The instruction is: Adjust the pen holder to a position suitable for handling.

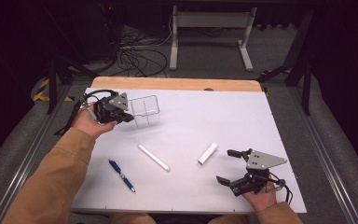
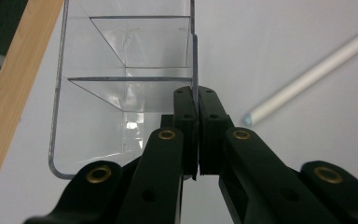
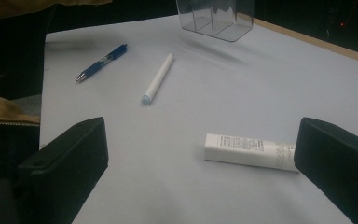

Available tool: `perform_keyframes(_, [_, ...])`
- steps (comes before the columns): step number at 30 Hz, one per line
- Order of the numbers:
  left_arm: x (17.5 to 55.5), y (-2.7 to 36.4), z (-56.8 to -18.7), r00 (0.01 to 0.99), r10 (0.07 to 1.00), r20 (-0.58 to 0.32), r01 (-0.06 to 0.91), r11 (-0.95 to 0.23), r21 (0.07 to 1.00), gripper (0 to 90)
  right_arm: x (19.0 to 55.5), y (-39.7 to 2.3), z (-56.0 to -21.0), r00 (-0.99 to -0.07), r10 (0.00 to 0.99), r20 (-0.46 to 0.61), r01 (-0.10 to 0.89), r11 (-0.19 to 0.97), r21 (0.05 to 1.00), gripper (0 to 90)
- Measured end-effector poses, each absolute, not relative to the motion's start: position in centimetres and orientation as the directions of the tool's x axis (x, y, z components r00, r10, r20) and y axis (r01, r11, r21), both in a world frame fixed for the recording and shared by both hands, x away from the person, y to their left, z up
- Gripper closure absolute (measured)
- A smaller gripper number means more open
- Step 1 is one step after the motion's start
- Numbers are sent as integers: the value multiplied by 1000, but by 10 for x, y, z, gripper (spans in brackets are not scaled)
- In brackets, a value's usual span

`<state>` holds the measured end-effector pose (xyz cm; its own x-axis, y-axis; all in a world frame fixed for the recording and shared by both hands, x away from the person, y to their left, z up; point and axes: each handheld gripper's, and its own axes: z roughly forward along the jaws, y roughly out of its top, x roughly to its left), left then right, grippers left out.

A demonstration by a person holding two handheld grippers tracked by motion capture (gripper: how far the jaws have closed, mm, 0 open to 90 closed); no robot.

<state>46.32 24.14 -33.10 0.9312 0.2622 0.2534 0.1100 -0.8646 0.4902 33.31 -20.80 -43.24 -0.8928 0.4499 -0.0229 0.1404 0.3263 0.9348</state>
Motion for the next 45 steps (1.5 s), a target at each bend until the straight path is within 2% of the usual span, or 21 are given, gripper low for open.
perform_keyframes(13, [464,185,-332,975,100,198,-14,-862,506,884,331,-210,-431,-896,444,-25,132,319,938,33])
perform_keyframes(25, [467,146,-351,991,3,136,-64,-871,486,884,331,-211,-431,-898,439,-24,130,317,940,32])
perform_keyframes(35, [471,141,-360,995,-5,101,-54,-869,491,884,331,-211,-431,-899,437,-20,132,314,940,31])
perform_keyframes(45, [471,143,-362,997,25,68,-12,-868,496,883,331,-211,-431,-900,436,-20,132,316,940,31])
